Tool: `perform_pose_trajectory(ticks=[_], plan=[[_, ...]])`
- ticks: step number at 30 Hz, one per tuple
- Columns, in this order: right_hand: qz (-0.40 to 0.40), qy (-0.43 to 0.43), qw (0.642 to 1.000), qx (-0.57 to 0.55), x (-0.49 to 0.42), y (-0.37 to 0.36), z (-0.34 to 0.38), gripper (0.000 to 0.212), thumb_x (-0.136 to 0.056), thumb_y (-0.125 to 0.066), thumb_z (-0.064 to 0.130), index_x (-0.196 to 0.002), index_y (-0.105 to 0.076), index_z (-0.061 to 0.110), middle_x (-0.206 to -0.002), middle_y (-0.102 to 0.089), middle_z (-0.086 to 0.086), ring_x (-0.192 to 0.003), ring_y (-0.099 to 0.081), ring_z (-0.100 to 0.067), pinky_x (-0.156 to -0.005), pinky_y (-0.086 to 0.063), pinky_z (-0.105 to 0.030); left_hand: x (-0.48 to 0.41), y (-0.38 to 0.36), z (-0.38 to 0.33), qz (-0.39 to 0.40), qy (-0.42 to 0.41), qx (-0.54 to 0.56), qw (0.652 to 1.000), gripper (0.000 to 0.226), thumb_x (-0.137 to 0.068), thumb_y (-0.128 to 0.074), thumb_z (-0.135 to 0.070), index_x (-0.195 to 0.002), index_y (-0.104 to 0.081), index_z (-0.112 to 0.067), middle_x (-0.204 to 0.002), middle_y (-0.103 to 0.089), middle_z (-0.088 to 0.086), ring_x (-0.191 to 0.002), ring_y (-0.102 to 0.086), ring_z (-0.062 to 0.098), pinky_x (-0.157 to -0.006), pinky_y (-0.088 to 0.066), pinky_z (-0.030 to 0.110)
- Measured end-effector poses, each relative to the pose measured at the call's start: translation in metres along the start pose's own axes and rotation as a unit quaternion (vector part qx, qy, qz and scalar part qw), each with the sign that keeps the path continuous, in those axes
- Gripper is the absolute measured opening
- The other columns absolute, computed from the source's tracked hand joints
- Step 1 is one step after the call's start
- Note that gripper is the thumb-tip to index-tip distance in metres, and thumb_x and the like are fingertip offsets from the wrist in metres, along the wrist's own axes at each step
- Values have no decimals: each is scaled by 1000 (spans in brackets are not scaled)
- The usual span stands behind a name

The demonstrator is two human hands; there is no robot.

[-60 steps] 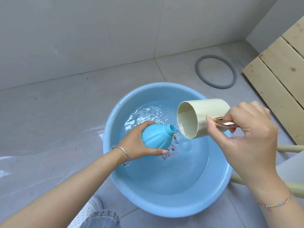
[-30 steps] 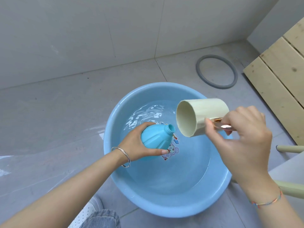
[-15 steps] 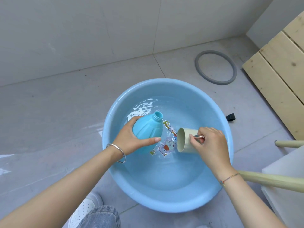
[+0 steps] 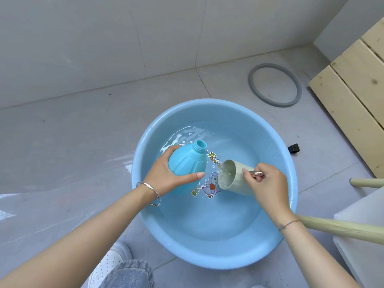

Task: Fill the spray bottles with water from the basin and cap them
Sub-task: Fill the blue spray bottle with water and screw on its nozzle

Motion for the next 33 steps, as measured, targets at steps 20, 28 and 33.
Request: perform_pose_trajectory(ticks=[20, 28, 33], plan=[[-123, -25, 951, -281, 5, 70, 48, 45, -84, -71, 14, -56, -36, 9, -43, -34, 11, -42, -30, -3, -44, -24, -13, 3, -6, -6, 41, -34, -45, 998, 79, -43, -88, -57, -111, -51, -41, -103, -63, -20, -89, -61, -7, -74, -44, 6], [-129, 27, 970, -205, 9, 78, 66, 40, -75, -70, 31, -58, -42, 8, -57, -41, -6, -51, -34, -7, -51, -27, -17, 3, -9, -4, 58, -47, -51, 996, 82, -40, -84, -61, -113, -52, -40, -105, -63, -20, -95, -62, 0, -85, -51, 22], [-135, 67, 975, -160, 10, 80, 74, 40, -76, -70, 25, -59, -42, 4, -66, -42, -10, -54, -36, -5, -53, -27, -13, 2, -10, -3, 56, -48, -53, 996, 83, -40, -84, -62, -113, -52, -41, -106, -63, -19, -97, -62, 1, -88, -51, 25]])
Point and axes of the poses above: each hand's wrist, its own x-axis away from the middle knuckle, its own y-axis out of the back of the hand, z = x × y, the point moved 1 cm from there along -x, towards the middle knuckle
